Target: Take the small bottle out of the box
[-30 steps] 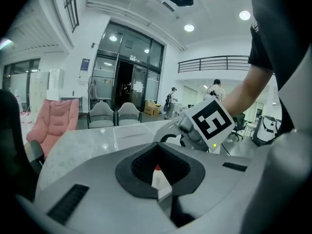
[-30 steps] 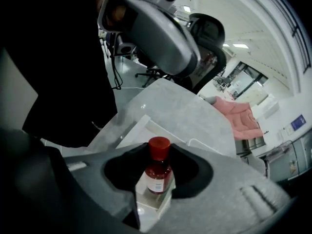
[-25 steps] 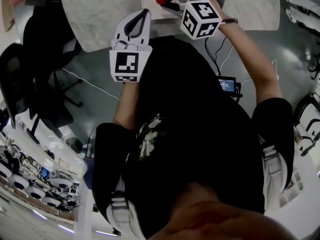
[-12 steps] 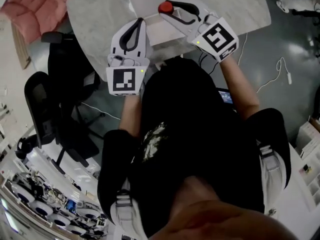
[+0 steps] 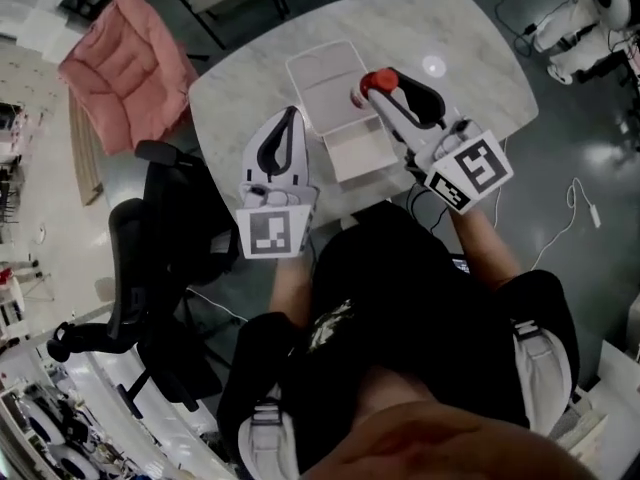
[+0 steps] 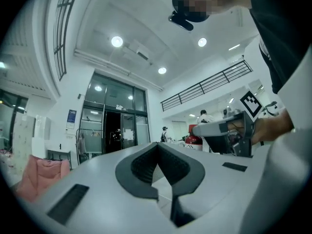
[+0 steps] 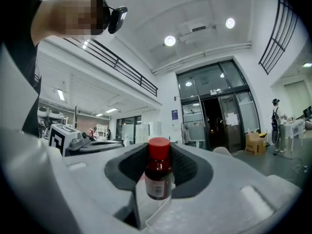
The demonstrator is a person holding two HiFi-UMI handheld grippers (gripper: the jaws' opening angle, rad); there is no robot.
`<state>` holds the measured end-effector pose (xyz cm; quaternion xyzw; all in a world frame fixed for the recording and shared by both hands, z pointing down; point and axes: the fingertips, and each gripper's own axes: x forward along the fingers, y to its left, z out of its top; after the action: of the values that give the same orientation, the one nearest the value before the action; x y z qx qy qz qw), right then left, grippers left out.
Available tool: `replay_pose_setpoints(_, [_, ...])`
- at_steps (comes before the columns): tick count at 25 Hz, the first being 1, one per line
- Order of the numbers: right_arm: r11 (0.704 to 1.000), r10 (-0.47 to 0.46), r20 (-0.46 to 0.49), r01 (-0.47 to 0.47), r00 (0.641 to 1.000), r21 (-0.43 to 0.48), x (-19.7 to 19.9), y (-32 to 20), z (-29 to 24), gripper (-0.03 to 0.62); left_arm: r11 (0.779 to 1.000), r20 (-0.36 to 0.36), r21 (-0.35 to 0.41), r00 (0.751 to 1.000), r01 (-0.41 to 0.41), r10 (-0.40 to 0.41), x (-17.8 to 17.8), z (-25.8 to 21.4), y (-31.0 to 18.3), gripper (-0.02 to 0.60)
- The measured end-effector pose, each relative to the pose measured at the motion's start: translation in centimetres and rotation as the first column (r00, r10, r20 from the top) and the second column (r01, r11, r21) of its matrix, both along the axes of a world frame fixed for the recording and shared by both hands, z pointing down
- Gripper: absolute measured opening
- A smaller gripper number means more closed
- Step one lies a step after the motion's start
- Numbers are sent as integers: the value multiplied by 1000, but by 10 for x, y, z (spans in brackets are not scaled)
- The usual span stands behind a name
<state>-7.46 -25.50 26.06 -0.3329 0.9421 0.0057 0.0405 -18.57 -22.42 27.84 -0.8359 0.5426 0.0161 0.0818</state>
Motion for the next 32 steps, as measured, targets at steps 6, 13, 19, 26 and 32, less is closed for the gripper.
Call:
replay_pose_setpoints(6, [999, 30, 1, -30, 1000, -26, 2, 10, 6, 130, 999, -58, -3, 998, 33, -33, -5, -12, 16, 12])
replay_pose_setpoints(13, [1000, 28, -48, -28, 998, 5, -3, 14, 9, 130, 999, -61, -18, 998, 30, -31, 4, -9, 21, 12])
replay_pose_setpoints(19, [999, 30, -54, -31, 998, -18, -1, 16, 16, 130, 999, -48, -36, 999, 16, -18, 10, 1, 22, 12])
replay_pose_setpoints(26, [997, 64, -45, -66, 997, -46, 10, 18, 27, 130, 1000, 32, -16, 999, -16, 17, 10, 22, 26, 12])
replay_pose_setpoints(32, [996, 76, -52, -78, 996, -39, 14, 29, 27, 130, 998, -53, -59, 999, -10, 7, 20, 12, 36, 12])
